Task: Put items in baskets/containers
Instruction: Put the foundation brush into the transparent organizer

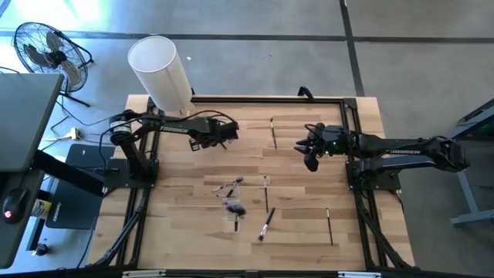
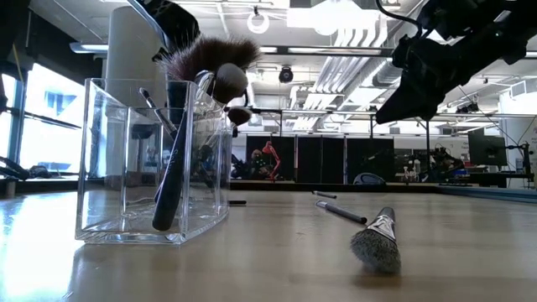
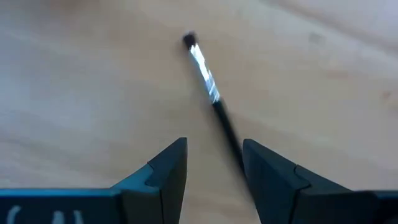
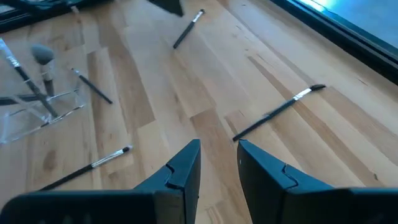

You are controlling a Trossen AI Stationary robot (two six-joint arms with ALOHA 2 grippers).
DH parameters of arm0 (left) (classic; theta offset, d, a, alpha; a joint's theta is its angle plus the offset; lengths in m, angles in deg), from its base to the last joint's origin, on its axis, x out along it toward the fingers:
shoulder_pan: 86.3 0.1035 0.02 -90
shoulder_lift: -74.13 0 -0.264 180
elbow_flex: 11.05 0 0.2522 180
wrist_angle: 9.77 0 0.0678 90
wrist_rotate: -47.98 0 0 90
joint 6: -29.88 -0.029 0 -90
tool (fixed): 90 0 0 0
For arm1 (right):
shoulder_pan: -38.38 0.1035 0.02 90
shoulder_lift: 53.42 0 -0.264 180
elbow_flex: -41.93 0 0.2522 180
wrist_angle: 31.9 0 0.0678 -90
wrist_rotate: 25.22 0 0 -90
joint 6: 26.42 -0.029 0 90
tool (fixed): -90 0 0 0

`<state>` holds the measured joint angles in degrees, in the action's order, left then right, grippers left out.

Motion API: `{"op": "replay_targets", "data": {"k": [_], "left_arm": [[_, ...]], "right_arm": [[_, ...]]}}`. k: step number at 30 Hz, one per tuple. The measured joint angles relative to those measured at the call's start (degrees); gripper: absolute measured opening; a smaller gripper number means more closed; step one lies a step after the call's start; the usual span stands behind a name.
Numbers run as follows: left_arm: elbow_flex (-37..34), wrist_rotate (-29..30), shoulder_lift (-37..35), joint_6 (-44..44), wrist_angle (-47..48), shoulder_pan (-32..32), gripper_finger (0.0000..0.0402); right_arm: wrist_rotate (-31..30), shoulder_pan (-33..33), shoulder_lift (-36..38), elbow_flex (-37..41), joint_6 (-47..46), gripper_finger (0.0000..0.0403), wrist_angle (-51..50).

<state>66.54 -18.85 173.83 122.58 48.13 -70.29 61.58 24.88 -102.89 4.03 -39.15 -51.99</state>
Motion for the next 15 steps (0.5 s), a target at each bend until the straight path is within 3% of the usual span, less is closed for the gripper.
{"op": "replay_targets", "data": {"k": [5, 15], "left_arm": [[0.01, 4.34, 0.0, 3.25, -0.54, 1.58, 0.0154], [0.01, 2.45, 0.45, 3.51, -0.39, 6.41, 0.0154]], "right_arm": [[0.7, 0.0, 0.02, 0.0, 0.85, 0.0099, -0.3], [0.58, 0.0, 0.0, 0.0, 2.75, 0.0099, -0.3]]}}
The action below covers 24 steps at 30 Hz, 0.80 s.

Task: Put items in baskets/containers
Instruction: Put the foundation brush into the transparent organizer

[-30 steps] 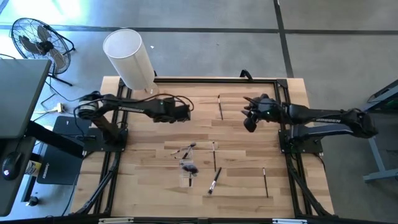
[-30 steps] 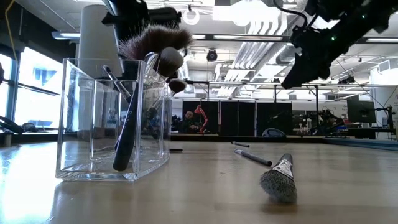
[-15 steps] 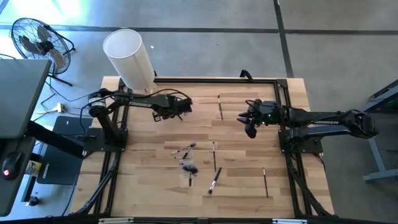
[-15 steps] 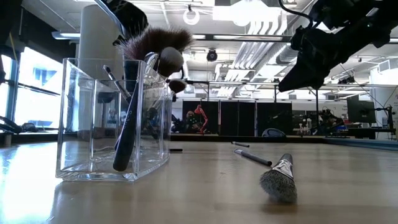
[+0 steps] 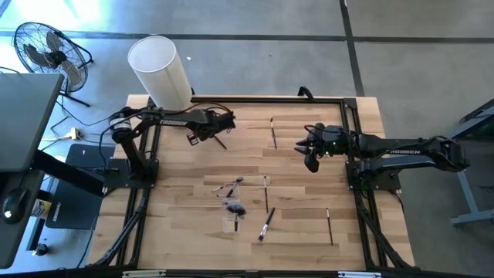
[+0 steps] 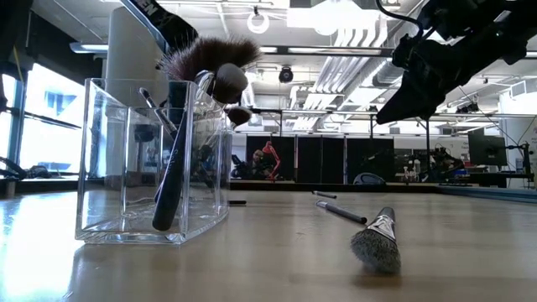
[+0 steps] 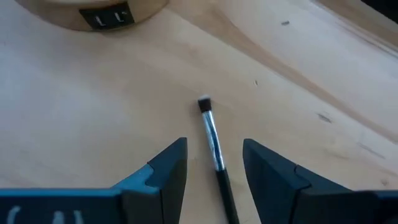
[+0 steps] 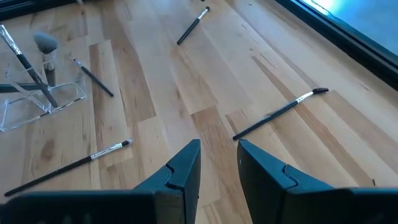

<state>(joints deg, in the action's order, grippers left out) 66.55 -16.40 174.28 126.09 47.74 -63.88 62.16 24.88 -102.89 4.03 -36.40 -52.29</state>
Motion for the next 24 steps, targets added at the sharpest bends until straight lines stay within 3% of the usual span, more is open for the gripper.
{"op": "replay_targets", "data": {"k": [8, 14, 21, 24], "left_arm": [[-0.09, -10.51, 4.53, -3.43, -1.24, 4.43, 0.0154], [0.02, -11.37, 5.08, -3.74, -2.3, 4.23, 0.0154], [0.1, -12.75, 5.12, -12.26, -1.19, 4.28, 0.0151], [0.13, -13.76, 5.12, -17.85, -1.38, 4.3, 0.0125]], "right_arm": [[-0.25, 0.0, 0.02, 0.0, 1.09, 0.0099, 0.0], [-0.41, 0.0, 0.02, 0.0, 1.11, 0.0099, -0.02], [-0.51, 0.0, 0.0, 0.0, 1.49, 0.0099, 0.0], [-1.52, 0.0, 0.0, 0.0, 1.5, 0.0099, 0.02]]}}
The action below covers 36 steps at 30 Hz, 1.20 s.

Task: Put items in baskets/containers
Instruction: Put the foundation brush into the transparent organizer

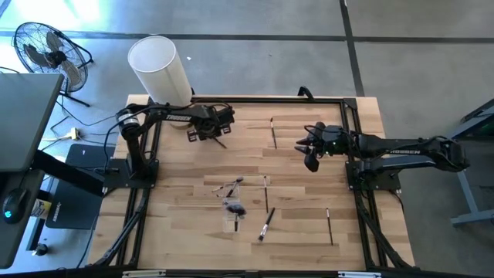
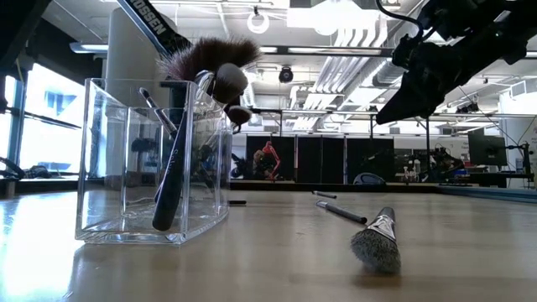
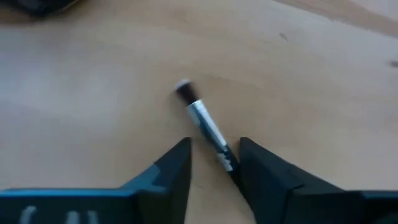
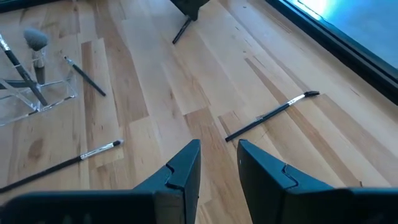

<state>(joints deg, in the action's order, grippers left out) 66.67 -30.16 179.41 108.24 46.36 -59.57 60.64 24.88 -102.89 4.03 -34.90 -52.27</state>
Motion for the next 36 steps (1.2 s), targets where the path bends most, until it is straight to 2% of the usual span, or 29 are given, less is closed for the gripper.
{"op": "replay_targets", "data": {"k": [5, 12, 15, 21, 27, 36], "left_arm": [[0.04, -1.32, 0.04, -14.24, -0.37, -0.48, 0.0022], [-0.03, -3.25, 0.07, -37.85, 0.34, -3.13, 0.0025], [-0.06, -3.92, 0.04, -39.22, 0.75, -5.31, 0.0009], [-0.23, -4.34, -0.59, -40.63, -1.09, -9.12, 0.0005], [-0.3, -8.96, -2.67, -41.02, -5.2, -9.86, 0.0002], [-0.26, -5.27, -4.83, -42.04, -6.48, -10.02, 0.0002]], "right_arm": [[-0.41, 0.0, 0.0, 0.0, 0.01, 0.0099, 0.0], [0.0, 0.0, 0.0, 0.0, -0.39, 0.0099, 0.0], [0.09, 0.0, 0.0, 0.0, -0.95, 0.0099, 0.0], [0.07, 0.0, 0.0, 0.0, -2.03, 0.0099, 0.02], [0.07, 0.0, 0.0, 0.0, -3.15, 0.0099, 0.04], [-0.33, 0.0, 0.0, 0.0, -3.77, 0.0099, 0.04]]}}
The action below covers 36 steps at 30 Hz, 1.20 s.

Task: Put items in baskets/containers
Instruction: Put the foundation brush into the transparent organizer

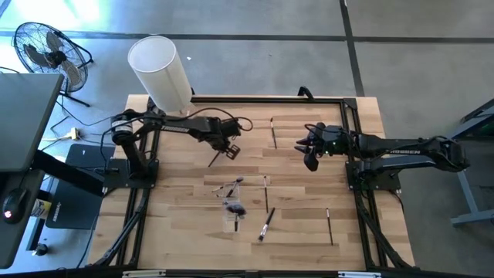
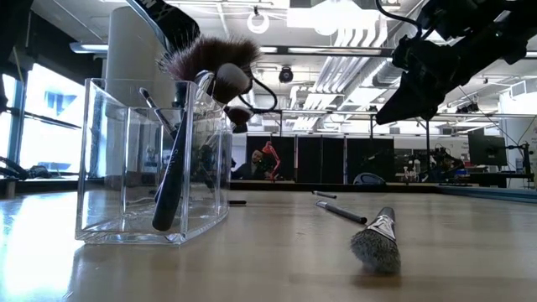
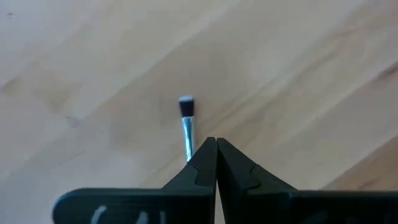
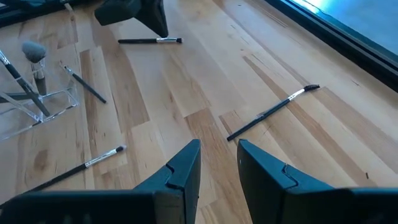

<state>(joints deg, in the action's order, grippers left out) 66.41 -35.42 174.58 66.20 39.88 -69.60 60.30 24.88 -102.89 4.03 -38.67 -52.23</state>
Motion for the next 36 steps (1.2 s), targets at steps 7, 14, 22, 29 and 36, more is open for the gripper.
{"op": "replay_targets", "data": {"k": [7, 14, 22, 29, 36], "left_arm": [[0.0, 3.25, 0.0, 3.26, -0.78, 0.06, 0.0002], [0.02, 5.57, 0.0, 4.9, -1.06, 0.18, 0.0028], [0.04, 7.35, 0.0, 4.62, -1.51, 0.19, 0.0085], [0.12, 6.96, 0.64, 4.48, -2.37, 0.6, 0.0107], [0.22, 5.98, 4.87, 4.48, -3.11, 0.65, 0.0108]], "right_arm": [[-0.1, 0.0, 0.0, 0.0, -0.77, 0.0099, -0.01], [-1.13, 0.0, 0.0, 0.0, -0.77, 0.0099, -0.02], [-1.11, 0.0, 0.0, 0.0, -0.62, 0.0099, -0.02], [-1.12, 0.0, 0.0, 0.0, -0.72, 0.0099, -0.02], [-1.13, 0.0, -0.01, 0.0, -0.83, 0.0099, -0.09]]}}
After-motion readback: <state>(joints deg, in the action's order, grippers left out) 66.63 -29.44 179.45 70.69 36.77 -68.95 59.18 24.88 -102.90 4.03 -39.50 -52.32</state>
